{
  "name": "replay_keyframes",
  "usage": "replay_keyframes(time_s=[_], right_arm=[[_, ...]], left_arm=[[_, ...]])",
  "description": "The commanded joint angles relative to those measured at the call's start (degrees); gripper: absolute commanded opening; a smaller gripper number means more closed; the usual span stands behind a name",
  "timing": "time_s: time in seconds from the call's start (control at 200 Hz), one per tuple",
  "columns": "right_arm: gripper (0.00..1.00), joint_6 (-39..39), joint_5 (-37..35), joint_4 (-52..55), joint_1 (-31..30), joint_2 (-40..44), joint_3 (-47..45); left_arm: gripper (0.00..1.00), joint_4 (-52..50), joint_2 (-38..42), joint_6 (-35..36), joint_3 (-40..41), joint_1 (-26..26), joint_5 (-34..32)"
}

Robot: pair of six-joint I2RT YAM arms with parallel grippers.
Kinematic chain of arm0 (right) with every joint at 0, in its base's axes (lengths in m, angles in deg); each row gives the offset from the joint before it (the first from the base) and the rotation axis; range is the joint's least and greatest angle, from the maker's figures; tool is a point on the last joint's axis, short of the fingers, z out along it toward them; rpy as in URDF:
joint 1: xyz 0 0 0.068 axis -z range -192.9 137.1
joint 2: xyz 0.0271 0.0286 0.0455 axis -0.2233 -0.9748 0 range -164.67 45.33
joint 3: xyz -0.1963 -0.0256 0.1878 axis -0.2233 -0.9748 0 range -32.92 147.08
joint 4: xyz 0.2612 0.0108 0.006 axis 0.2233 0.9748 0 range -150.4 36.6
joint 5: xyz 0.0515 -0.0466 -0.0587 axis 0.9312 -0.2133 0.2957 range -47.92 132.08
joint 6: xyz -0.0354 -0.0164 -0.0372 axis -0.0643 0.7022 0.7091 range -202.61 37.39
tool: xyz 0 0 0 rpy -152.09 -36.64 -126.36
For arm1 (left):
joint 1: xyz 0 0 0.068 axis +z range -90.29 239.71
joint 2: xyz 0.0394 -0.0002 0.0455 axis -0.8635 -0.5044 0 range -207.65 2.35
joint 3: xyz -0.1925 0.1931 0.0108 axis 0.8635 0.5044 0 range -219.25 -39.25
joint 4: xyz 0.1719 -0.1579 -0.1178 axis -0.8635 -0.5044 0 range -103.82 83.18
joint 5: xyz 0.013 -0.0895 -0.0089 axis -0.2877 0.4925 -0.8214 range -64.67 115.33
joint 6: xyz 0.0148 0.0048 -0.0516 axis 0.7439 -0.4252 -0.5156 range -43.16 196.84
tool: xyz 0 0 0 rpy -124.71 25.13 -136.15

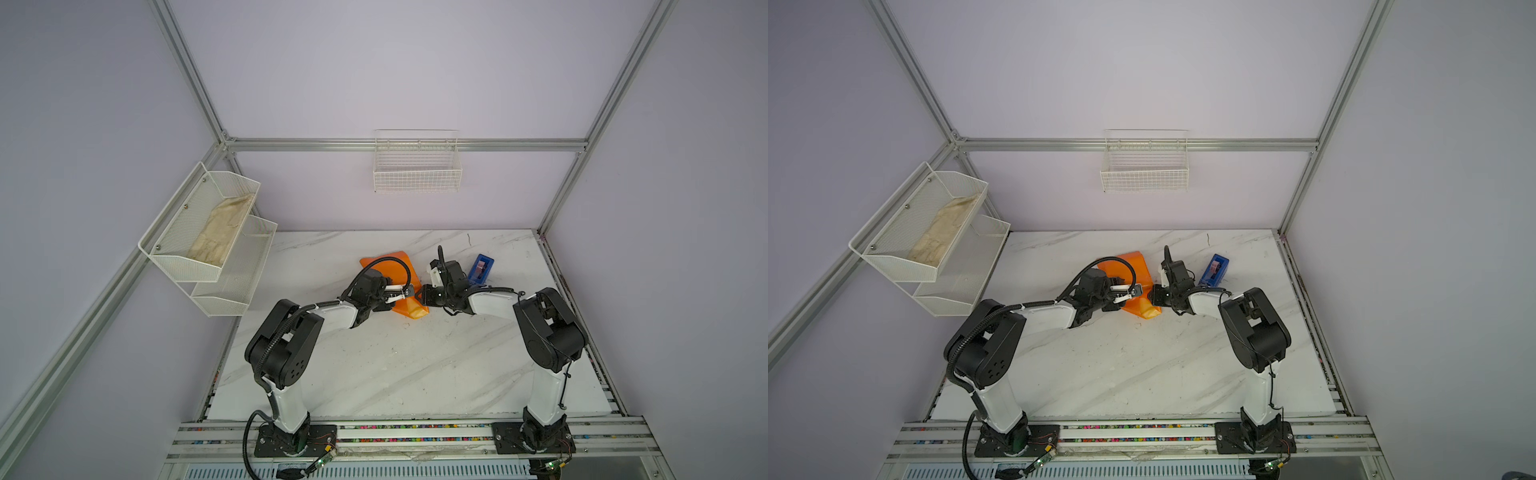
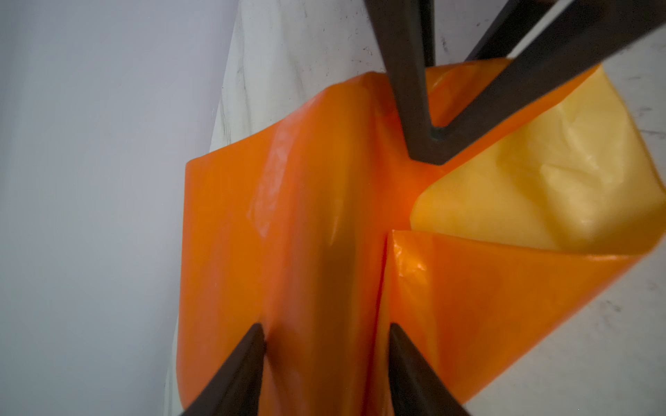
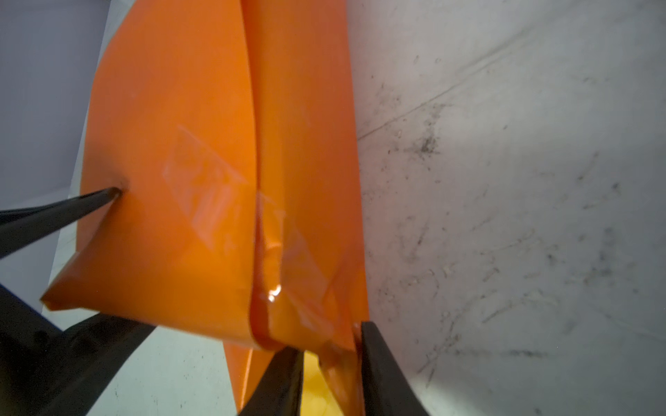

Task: Wrap a gift box in wrapping paper
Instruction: Fold the wrapping paper for the gift box.

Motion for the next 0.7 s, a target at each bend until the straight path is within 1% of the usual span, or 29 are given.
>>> replay_keyframes(time_s=[0.0, 0.11, 0.195, 0.295, 0.45, 0.505, 0.535, 0.585, 0.655, 0.695], right_arm=[[0.28, -0.8, -0.5, 3.5, -0.5, 2.7, -1.7], [0.21, -0.8, -0.7, 3.6, -0.5, 4.2, -2.6], [0.13, -1.1, -0.3, 4.0, -0.8, 5.1, -2.4], [0.06, -1.6, 0.9, 4.4, -1.4, 5.1, -1.6], [0.05, -3.2, 2.5, 3.3, -2.9, 4.0, -0.4], [0.06, -3.6, 3.0, 2.9, -3.6, 3.4, 0.1], [0.08, -3.8, 2.9, 3.1, -3.8, 3.2, 0.4], [0.19, -4.0, 1.6, 4.1, -4.0, 3.1, 0.5], [0.26, -4.6, -1.6, 4.8, -4.0, 4.2, -0.8], [0.31, -4.8, -4.4, 5.2, -3.9, 5.1, -1.9]], left_arm=[[0.52, -4.7, -2.2, -0.6, -1.0, 0.2, -2.0], [0.51, -5.1, -2.5, -0.4, -1.2, 0.1, -2.2], [0.51, -5.3, -2.7, -0.4, -1.4, 0.0, -2.3], [0.5, -5.6, -3.0, -0.3, -1.6, -0.1, -2.4], [0.5, -6.1, -3.2, -0.2, -1.8, -0.2, -2.4], [0.5, -6.2, -3.2, -0.2, -1.8, -0.3, -2.4], [0.5, -6.3, -3.2, -0.1, -1.8, -0.2, -2.4], [0.49, -6.5, -3.1, -0.1, -1.8, -0.2, -2.4], [0.49, -6.6, -3.0, -0.1, -1.7, -0.2, -2.5], [0.49, -6.7, -3.0, -0.1, -1.7, -0.2, -2.5]])
